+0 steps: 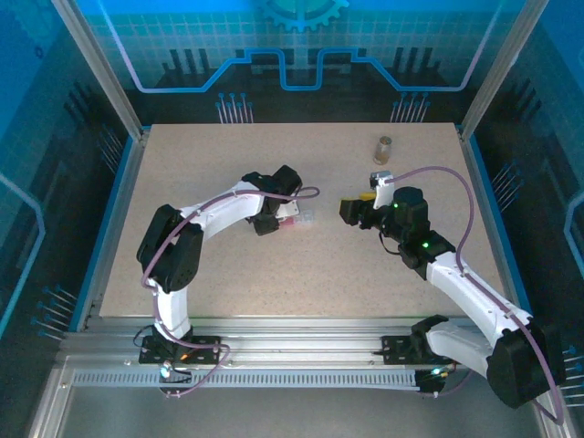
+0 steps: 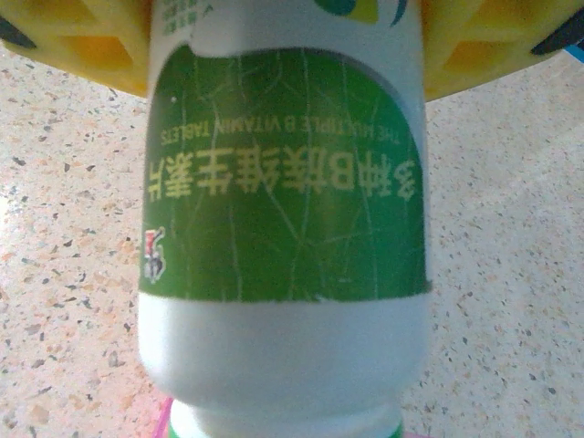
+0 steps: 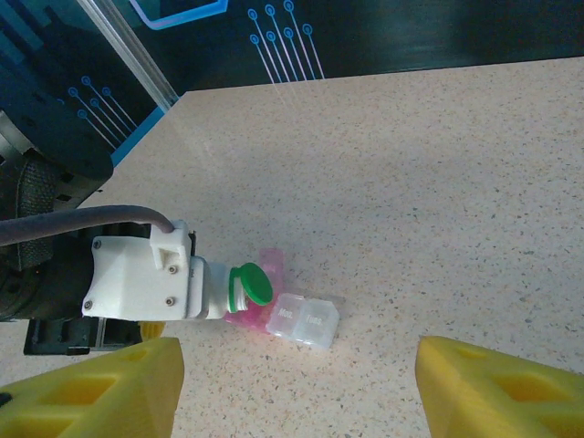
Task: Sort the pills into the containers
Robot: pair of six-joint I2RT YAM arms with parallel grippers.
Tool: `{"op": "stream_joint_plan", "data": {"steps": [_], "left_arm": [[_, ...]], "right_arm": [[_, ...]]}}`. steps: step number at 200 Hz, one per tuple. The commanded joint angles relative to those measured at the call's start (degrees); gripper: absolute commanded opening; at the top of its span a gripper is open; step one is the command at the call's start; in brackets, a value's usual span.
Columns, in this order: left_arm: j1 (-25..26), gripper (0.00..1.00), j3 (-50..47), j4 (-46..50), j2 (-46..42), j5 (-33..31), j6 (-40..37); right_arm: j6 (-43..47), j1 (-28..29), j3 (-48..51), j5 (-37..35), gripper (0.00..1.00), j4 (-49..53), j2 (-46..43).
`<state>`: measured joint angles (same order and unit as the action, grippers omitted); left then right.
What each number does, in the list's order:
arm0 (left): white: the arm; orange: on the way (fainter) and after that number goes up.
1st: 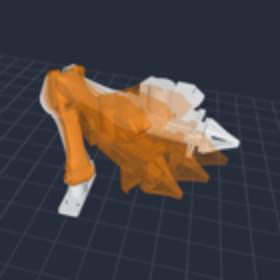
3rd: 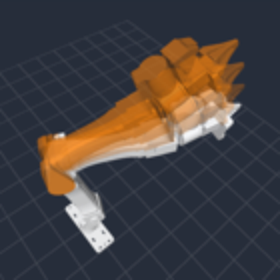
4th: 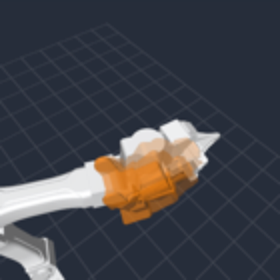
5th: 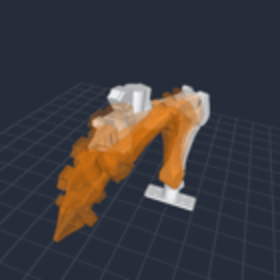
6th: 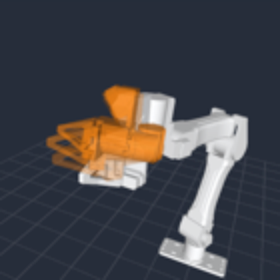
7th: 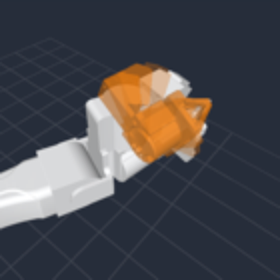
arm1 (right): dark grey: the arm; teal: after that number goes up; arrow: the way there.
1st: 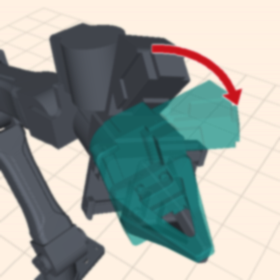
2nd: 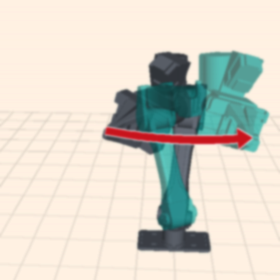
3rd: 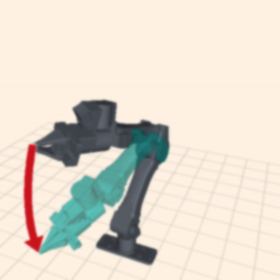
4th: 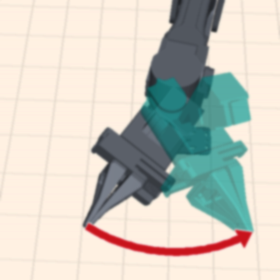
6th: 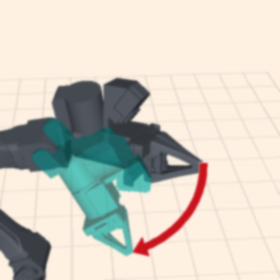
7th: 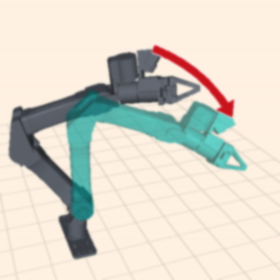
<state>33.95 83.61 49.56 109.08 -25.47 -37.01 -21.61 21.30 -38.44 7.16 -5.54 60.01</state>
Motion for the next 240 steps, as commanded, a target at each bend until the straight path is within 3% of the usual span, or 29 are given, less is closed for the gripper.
{"op": "stream_joint_plan", "data": {"steps": [1,53,240], "left_arm": [[0.93,0.00,2.07,2.56,1.73,-2.98,-2.69],[1.65,0.00,5.99,5.92,4.39,-3.35,-2.78],[1.92,0.00,5.68,5.66,4.67,-5.98,-6.07]], "right_arm": [[-0.49,-0.82,0.16,0.84,0.69,-0.16,-0.61],[-0.95,-0.82,0.22,1.40,0.69,-0.26,-0.24],[-1.84,-1.17,1.82,1.52,0.69,-2.92,-0.21]]}}
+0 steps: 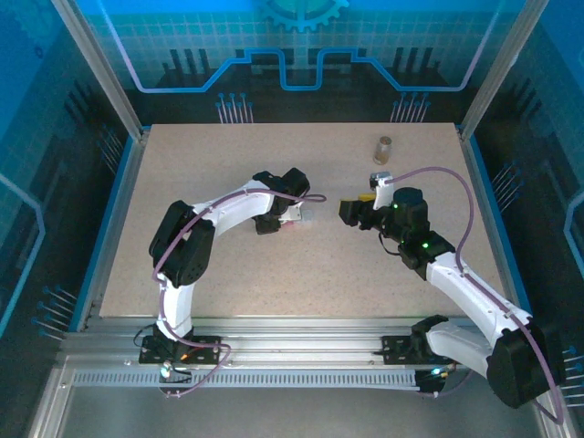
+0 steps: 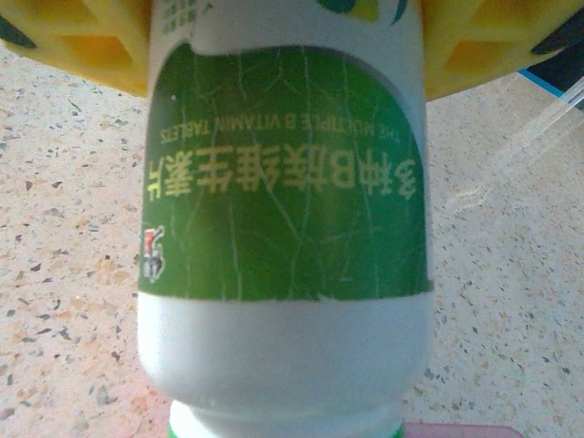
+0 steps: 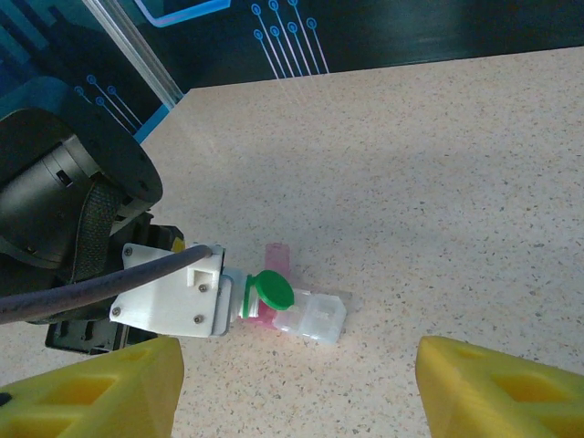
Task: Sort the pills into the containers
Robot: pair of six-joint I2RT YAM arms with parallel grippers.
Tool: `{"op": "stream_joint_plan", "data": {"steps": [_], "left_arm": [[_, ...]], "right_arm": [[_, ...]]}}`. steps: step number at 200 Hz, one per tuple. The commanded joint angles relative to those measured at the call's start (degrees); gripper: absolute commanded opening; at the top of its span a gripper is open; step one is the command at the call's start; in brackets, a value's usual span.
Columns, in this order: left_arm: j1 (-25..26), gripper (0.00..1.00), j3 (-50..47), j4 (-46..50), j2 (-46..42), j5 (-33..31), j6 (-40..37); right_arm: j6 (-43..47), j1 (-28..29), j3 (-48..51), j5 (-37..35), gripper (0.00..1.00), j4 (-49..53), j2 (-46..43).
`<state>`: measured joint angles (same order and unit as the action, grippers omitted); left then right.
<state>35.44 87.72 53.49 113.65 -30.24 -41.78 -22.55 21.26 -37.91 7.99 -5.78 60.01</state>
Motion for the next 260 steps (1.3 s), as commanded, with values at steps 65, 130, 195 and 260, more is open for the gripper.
{"op": "stream_joint_plan", "data": {"steps": [65,130,195,260], "left_arm": [[0.42,0.00,2.20,2.48,-2.94,0.09,-1.87],[0.46,0.00,2.10,2.48,-2.60,0.52,-2.26],[0.42,0.00,4.19,3.41,-1.15,0.27,-2.39],[0.92,0.00,4.71,5.07,-1.76,-2.75,-5.92]], "right_arm": [[-1.99,-1.65,2.81,2.05,0.70,-5.56,0.00],[-3.00,-2.01,3.98,5.79,0.73,-9.22,1.06],[-2.63,-2.04,4.25,4.49,0.73,-8.69,0.20],[-2.77,-2.03,4.14,4.58,0.73,-8.68,0.49]]}}
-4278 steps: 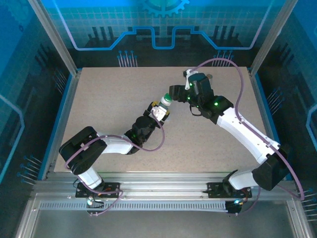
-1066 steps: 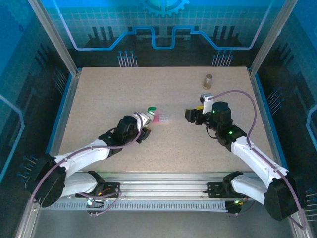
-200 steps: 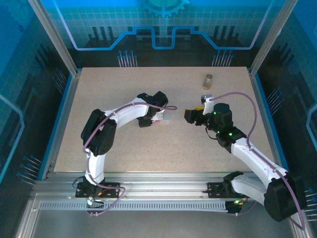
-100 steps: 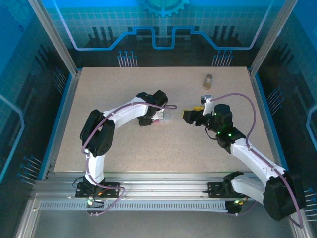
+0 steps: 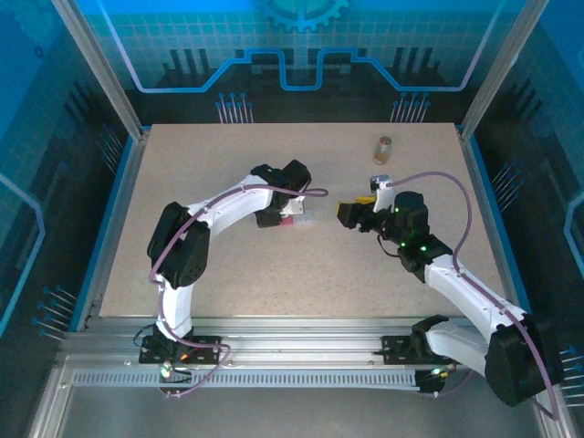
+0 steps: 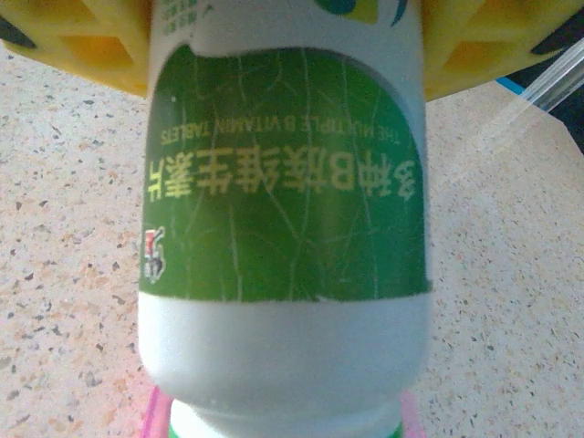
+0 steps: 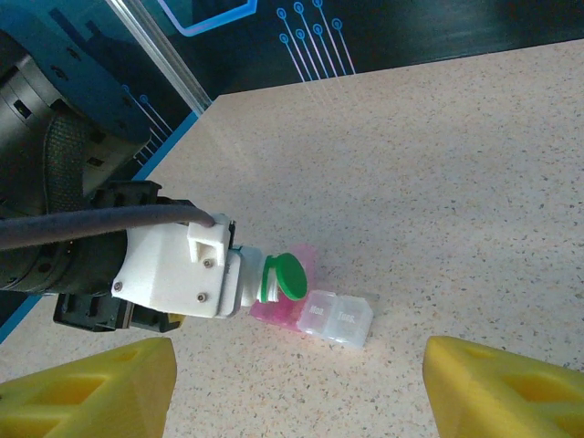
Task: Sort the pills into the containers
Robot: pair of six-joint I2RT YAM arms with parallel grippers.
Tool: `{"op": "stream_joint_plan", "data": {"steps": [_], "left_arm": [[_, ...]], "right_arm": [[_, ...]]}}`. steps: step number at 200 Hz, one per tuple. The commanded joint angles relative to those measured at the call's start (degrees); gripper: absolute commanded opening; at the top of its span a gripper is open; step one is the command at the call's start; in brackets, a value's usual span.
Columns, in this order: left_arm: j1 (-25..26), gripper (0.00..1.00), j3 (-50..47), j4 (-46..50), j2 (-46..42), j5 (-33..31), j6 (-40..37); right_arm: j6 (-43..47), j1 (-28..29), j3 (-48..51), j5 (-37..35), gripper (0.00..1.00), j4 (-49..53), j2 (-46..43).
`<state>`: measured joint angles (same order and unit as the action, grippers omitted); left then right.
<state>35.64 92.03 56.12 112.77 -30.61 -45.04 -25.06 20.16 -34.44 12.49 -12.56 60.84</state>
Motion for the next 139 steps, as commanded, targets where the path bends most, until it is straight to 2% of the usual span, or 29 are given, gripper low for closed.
{"op": "stream_joint_plan", "data": {"steps": [1,115,139], "left_arm": [[0.69,0.00,0.29,2.39,-0.89,-2.41,-2.67],[1.19,0.00,0.34,2.17,3.50,-0.99,-1.87],[1.22,0.00,0.02,2.31,3.42,-0.94,-1.94]], "right_arm": [[-0.25,-0.93,0.67,0.08,0.72,-1.88,-0.35],[-0.31,-0.91,0.86,-0.15,0.74,-1.66,-0.94],[-0.39,-0.92,0.99,-0.45,0.79,-1.48,-1.14]]}}
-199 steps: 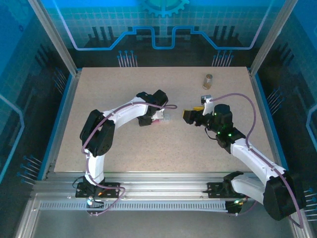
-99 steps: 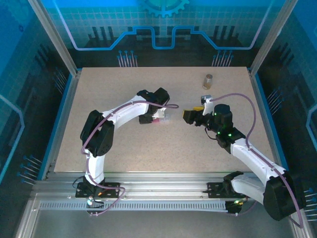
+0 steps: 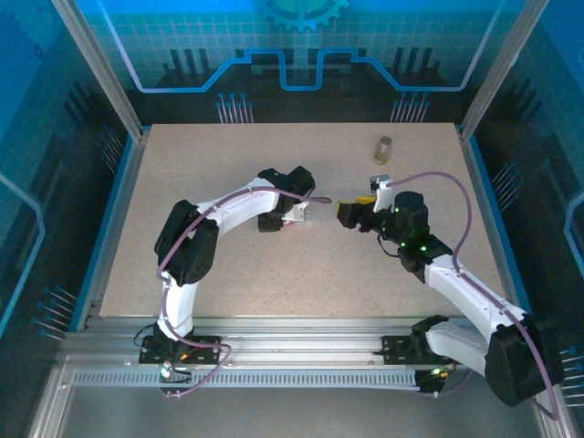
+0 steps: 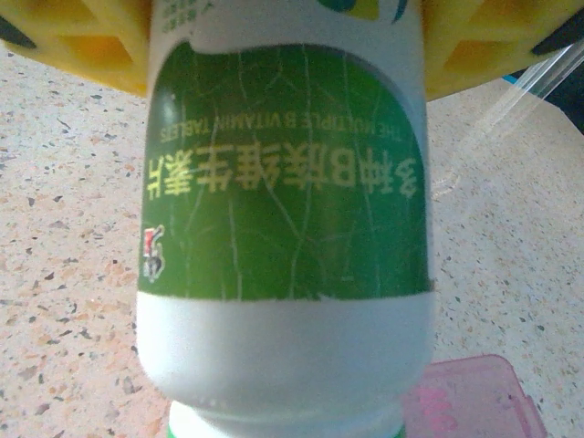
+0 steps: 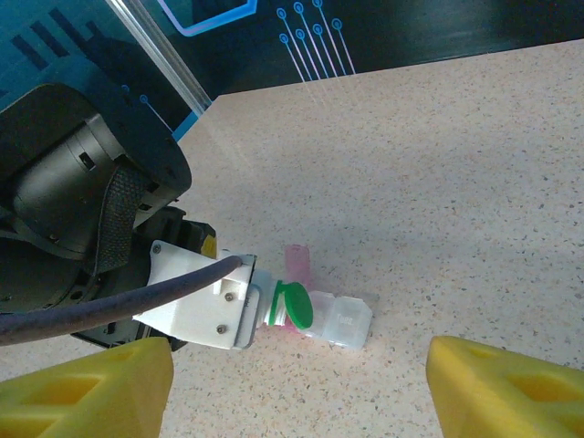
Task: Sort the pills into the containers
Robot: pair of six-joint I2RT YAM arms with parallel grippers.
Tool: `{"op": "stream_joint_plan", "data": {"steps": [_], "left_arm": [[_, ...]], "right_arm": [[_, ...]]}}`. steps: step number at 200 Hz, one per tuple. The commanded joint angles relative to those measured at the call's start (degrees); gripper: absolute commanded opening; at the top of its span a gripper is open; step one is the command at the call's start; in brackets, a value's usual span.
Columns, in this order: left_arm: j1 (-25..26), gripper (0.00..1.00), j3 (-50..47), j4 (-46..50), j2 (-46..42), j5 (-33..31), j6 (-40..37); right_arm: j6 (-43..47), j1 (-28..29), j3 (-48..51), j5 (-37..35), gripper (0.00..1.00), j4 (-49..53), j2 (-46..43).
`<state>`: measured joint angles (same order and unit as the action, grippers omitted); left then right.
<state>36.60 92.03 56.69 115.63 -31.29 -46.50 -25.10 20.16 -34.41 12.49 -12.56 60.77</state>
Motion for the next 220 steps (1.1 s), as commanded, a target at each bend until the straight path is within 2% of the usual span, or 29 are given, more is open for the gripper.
{"op": "stream_joint_plan", "data": {"steps": [1,65,148,164,165,167,169,220], "left_arm": [[0.28,0.00,0.00,1.75,0.56,-0.26,-0.54],[-0.38,0.00,-1.41,0.89,-1.48,-1.84,-2.78],[-1.18,0.00,-2.91,-0.48,-3.93,-0.35,-4.03],[-1.13,0.00,-2.86,-1.14,-3.58,-0.54,-4.00],[-1.11,0.00,-2.89,-1.19,-3.53,-0.58,-4.02],[-1.07,0.00,-2.79,-1.30,-3.50,-0.65,-4.05],[-1.09,0.00,-2.81,-1.44,-3.49,-0.76,-4.04],[-1.09,0.00,-1.62,-2.62,-3.93,-1.27,-4.99]], "right_arm": [[-0.32,-0.92,0.95,-0.45,0.79,-1.49,-1.09],[-0.38,-0.92,0.93,-0.27,0.81,-1.55,-1.10],[-0.50,-0.90,1.10,-0.36,0.82,-1.94,-0.83],[-0.57,-0.84,1.16,-0.36,0.86,-2.03,-0.83],[-0.61,-0.83,1.18,-0.32,0.87,-2.03,-0.83],[-0.57,-0.85,1.17,-0.31,0.97,-2.03,-0.77],[-0.61,-0.83,1.14,-0.28,1.00,-2.10,-0.82],[-0.58,-0.83,0.95,0.07,1.00,-2.23,-0.57]]}}
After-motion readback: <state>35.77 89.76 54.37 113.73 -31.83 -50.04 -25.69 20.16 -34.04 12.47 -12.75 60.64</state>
